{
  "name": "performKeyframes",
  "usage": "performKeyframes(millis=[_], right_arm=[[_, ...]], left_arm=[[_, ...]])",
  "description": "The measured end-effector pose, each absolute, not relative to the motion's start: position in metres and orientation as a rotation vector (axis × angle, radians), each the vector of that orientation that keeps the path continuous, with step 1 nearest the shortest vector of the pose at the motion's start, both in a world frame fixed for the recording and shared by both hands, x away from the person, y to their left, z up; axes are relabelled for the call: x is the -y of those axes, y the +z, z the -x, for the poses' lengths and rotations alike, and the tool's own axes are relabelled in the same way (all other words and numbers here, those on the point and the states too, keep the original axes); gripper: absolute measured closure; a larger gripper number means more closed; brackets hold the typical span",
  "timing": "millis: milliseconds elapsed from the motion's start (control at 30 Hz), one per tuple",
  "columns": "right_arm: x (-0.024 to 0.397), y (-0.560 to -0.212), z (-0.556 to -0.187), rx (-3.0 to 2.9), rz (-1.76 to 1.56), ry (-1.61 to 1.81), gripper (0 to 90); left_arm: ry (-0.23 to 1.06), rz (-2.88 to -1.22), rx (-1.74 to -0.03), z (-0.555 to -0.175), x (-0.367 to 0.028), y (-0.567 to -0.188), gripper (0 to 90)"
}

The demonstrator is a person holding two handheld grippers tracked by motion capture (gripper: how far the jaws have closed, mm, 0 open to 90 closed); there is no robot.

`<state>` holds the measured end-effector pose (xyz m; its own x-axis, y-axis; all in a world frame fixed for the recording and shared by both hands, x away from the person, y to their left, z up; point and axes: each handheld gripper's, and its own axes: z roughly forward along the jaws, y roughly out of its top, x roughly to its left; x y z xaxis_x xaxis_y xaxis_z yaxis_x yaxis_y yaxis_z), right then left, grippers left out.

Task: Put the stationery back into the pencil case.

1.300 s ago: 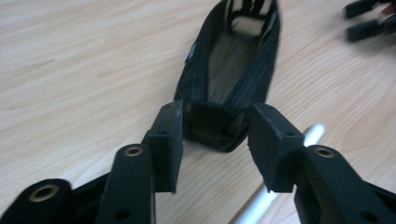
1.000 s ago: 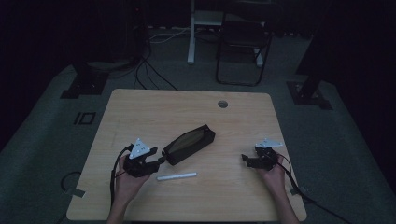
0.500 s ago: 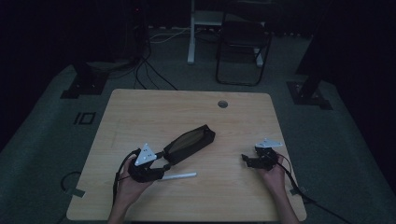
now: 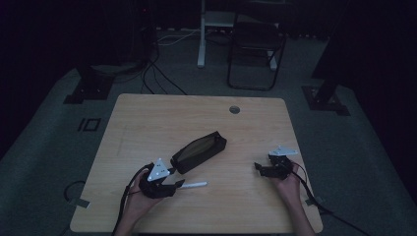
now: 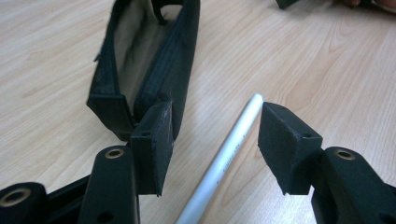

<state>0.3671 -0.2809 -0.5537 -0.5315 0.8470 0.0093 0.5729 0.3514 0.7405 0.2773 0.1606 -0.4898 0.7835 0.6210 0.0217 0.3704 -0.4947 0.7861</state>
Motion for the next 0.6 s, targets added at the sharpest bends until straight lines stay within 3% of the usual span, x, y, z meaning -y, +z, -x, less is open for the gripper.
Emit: performKeyframes(millis=[600], right_arm=[[0.281, -0.554, -0.367, -2.243, -1.247, 1.000, 23.0]], left_arm=[[0.346, -2.273, -0.729, -0.282, -0.148, -0.519, 49.9]])
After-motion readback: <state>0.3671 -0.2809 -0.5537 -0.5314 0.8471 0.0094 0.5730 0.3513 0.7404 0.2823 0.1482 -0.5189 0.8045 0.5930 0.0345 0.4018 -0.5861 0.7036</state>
